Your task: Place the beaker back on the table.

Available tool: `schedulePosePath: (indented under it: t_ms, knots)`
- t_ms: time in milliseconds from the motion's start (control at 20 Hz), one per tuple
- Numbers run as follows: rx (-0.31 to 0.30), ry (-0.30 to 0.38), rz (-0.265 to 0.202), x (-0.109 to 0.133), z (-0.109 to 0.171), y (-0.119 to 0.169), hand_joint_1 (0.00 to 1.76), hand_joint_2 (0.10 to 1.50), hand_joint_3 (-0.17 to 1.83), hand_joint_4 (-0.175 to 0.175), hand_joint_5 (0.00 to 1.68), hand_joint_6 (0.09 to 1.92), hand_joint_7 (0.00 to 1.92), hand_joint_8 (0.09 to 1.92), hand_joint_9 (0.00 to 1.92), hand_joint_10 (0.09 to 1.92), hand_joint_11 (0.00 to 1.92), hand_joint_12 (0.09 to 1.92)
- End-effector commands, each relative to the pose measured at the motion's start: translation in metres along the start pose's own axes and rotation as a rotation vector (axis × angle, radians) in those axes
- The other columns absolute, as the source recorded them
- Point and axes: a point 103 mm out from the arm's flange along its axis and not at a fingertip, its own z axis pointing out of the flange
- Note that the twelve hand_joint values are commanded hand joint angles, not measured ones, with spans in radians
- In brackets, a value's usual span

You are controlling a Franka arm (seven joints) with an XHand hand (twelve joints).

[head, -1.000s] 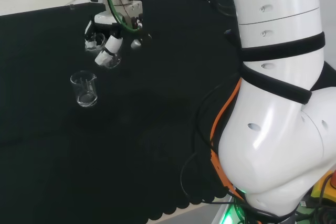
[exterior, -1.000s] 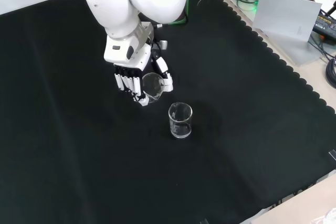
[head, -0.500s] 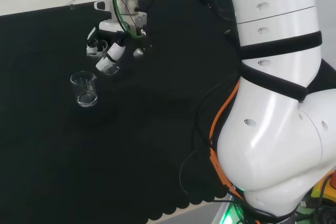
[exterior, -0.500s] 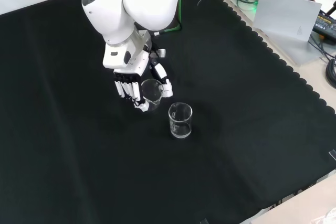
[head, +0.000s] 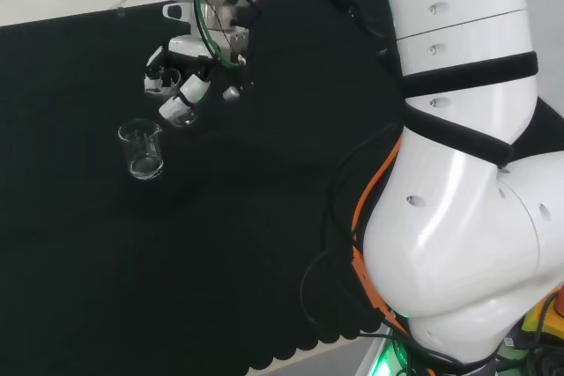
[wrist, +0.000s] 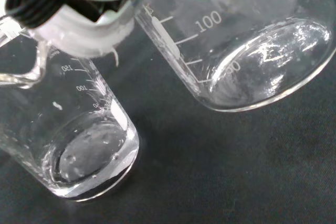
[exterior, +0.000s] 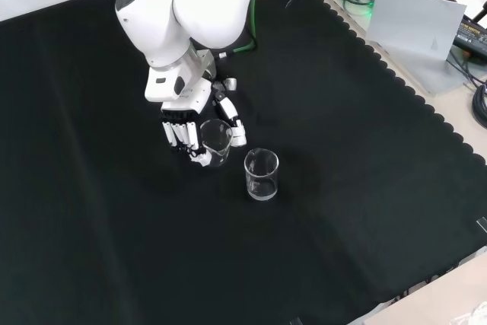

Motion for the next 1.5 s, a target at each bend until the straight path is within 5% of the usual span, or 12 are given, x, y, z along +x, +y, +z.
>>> schedulePosePath:
  t_ms: [50,1050,1500]
  knots:
    - [-0.029,0.033,-0.019,-0.009,0.011,0.007,1.11,0.64,0.73,0.175,1.23,0.78,1.63,0.09,1.55,0.09,1.12,0.9]
    - [-0.105,0.054,0.01,-0.037,0.039,0.016,1.11,0.65,0.72,0.175,1.23,0.78,1.62,0.09,1.54,0.09,1.12,0.89]
    - [-0.09,0.063,0.021,-0.041,0.046,0.012,1.11,0.65,0.72,0.175,1.23,0.78,1.62,0.09,1.54,0.09,1.12,0.89]
